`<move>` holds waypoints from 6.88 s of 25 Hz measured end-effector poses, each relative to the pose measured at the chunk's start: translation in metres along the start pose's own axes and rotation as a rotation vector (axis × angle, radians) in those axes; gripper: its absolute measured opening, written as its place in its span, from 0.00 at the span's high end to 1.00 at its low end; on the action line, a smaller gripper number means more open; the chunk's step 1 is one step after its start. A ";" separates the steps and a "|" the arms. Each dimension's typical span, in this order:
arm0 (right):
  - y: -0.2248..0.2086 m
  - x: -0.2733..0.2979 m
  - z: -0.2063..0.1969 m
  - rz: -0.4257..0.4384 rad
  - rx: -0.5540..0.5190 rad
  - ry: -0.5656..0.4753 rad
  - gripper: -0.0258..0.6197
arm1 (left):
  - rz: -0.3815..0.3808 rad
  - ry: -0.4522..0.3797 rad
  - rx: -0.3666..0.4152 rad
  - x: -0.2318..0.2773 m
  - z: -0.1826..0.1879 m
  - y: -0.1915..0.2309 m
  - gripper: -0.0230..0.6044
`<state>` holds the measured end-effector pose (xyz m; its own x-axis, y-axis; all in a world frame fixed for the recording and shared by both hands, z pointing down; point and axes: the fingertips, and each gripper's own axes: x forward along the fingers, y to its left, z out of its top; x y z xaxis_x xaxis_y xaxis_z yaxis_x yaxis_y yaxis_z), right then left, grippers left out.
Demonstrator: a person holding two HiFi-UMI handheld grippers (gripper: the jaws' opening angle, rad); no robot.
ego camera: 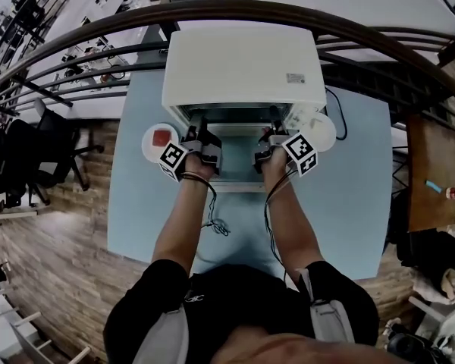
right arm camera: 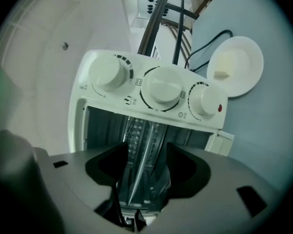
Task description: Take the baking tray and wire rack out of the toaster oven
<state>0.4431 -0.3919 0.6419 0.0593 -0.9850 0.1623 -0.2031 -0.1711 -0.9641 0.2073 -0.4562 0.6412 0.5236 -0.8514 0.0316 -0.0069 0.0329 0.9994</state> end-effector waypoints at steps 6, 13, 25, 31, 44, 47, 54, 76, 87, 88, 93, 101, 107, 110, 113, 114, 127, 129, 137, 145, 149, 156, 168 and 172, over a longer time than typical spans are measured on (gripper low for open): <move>-0.004 0.030 -0.002 0.028 0.041 -0.047 0.63 | -0.016 -0.039 -0.039 0.024 0.012 0.016 0.57; -0.007 0.056 0.001 0.028 0.081 -0.068 0.66 | -0.070 -0.069 -0.124 0.049 0.011 0.015 0.58; -0.007 0.055 -0.011 0.029 0.188 0.006 0.88 | -0.035 -0.082 -0.036 0.044 0.012 0.015 0.85; -0.014 0.032 -0.016 -0.020 0.211 -0.017 0.89 | -0.014 -0.059 -0.043 0.022 0.003 0.018 0.85; -0.034 -0.056 -0.040 -0.121 0.226 -0.057 0.91 | 0.057 0.055 -0.038 -0.061 -0.022 0.026 0.87; -0.029 -0.078 -0.049 -0.125 0.215 -0.063 0.91 | 0.052 0.082 -0.041 -0.083 -0.022 0.022 0.87; -0.028 -0.122 -0.059 -0.149 0.236 -0.065 0.91 | 0.070 0.127 -0.051 -0.121 -0.033 0.017 0.87; 0.003 -0.226 -0.137 -0.118 0.179 -0.021 0.91 | 0.026 0.204 -0.007 -0.252 -0.011 -0.006 0.87; 0.035 -0.213 -0.248 -0.067 0.143 0.146 0.90 | 0.021 0.085 0.038 -0.314 0.090 -0.014 0.87; 0.037 -0.212 -0.259 -0.065 0.141 0.166 0.90 | 0.022 0.072 0.042 -0.320 0.099 -0.014 0.87; 0.046 -0.210 -0.311 -0.058 0.128 0.268 0.90 | 0.031 0.001 0.059 -0.353 0.141 -0.012 0.87; 0.045 -0.215 -0.389 -0.088 0.082 0.406 0.90 | 0.086 -0.085 0.046 -0.401 0.200 0.008 0.87; 0.028 -0.226 -0.425 -0.130 0.074 0.481 0.89 | 0.147 -0.114 0.035 -0.427 0.220 0.031 0.87; 0.020 -0.229 -0.438 -0.145 0.069 0.504 0.89 | 0.168 -0.129 0.015 -0.438 0.227 0.044 0.87; 0.011 -0.229 -0.449 -0.165 0.065 0.521 0.89 | 0.195 -0.131 0.000 -0.444 0.233 0.058 0.87; 0.008 -0.229 -0.452 -0.174 0.067 0.526 0.89 | 0.204 -0.130 -0.003 -0.445 0.235 0.062 0.87; -0.030 -0.224 -0.474 -0.273 0.095 0.537 0.87 | 0.332 -0.106 -0.046 -0.447 0.247 0.102 0.86; -0.034 -0.224 -0.476 -0.295 0.092 0.541 0.87 | 0.354 -0.103 -0.052 -0.447 0.248 0.105 0.86; -0.061 -0.227 -0.479 -0.440 0.029 0.542 0.85 | 0.459 -0.025 0.060 -0.445 0.247 0.121 0.86; -0.073 -0.227 -0.467 -0.604 -0.302 0.489 0.69 | 0.610 0.080 0.332 -0.442 0.250 0.126 0.81; -0.073 -0.226 -0.454 -0.675 -0.493 0.465 0.59 | 0.659 0.127 0.439 -0.441 0.248 0.126 0.76; -0.079 -0.224 -0.441 -0.664 -0.637 0.431 0.54 | 0.771 0.192 0.489 -0.449 0.247 0.144 0.68; -0.051 -0.220 -0.438 -0.542 -0.834 0.418 0.58 | 0.874 0.228 0.651 -0.459 0.258 0.146 0.59; -0.041 -0.222 -0.441 -0.503 -0.846 0.420 0.59 | 0.907 0.291 0.624 -0.459 0.252 0.145 0.47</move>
<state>0.0070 -0.1774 0.7383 0.0165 -0.6981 0.7158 -0.8707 -0.3620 -0.3330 -0.2487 -0.1928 0.7743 0.2862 -0.4900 0.8234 -0.8639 0.2396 0.4429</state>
